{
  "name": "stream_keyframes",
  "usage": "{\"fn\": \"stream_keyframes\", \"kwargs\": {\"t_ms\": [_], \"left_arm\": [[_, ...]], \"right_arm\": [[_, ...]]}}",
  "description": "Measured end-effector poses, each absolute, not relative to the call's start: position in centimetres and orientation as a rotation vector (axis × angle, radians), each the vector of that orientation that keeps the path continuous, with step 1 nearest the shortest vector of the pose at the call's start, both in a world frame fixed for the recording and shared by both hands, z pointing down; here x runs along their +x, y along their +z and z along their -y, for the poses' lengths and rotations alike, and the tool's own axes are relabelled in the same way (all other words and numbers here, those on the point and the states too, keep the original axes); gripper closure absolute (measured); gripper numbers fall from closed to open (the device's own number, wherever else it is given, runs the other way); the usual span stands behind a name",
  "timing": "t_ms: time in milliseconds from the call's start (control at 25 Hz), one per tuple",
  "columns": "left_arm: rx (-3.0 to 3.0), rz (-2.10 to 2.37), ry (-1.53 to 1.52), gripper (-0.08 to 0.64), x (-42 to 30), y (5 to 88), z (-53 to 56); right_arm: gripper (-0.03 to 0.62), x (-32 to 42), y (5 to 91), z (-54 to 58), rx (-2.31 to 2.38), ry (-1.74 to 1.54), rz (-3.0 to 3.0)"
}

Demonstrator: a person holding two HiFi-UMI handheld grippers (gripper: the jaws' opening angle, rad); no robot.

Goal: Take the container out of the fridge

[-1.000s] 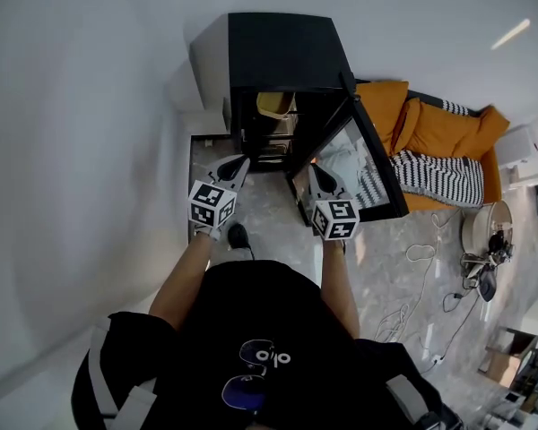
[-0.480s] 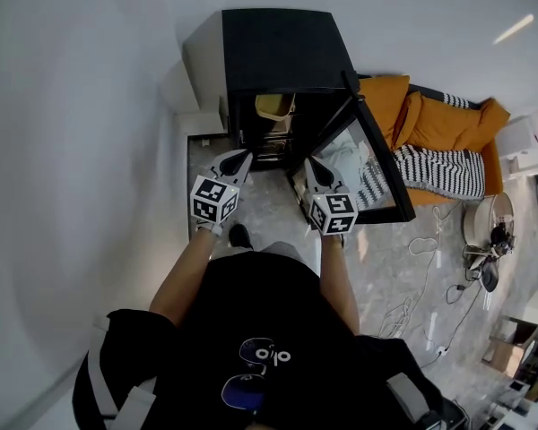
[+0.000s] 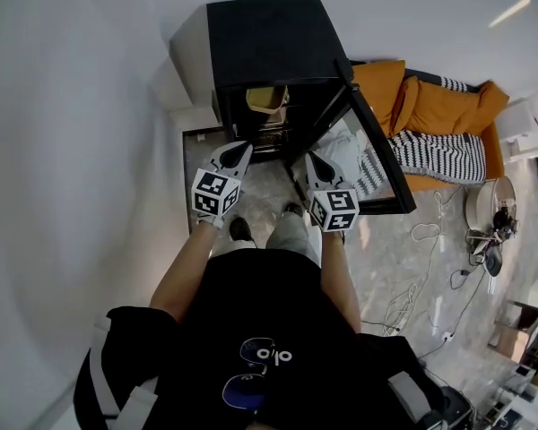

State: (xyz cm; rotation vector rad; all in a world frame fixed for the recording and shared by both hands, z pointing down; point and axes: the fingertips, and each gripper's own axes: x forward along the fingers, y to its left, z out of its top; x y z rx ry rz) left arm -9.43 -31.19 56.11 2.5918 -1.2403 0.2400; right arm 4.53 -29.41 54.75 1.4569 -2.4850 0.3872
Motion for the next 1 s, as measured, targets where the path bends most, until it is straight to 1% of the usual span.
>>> {"fn": "stream_keyframes", "kwargs": {"t_ms": [760, 1000], "left_arm": [[2.523, 1.368, 0.267, 0.552, -7.3, 58.2, 36.0], [2.502, 1.406, 0.276, 0.552, -7.6, 59.8, 37.2]], "right_arm": [[0.584, 6.5, 55.3, 34.8, 1.303, 0.354, 2.543], [0.584, 6.5, 57.2, 34.9, 1.254, 0.368, 2.541]]}}
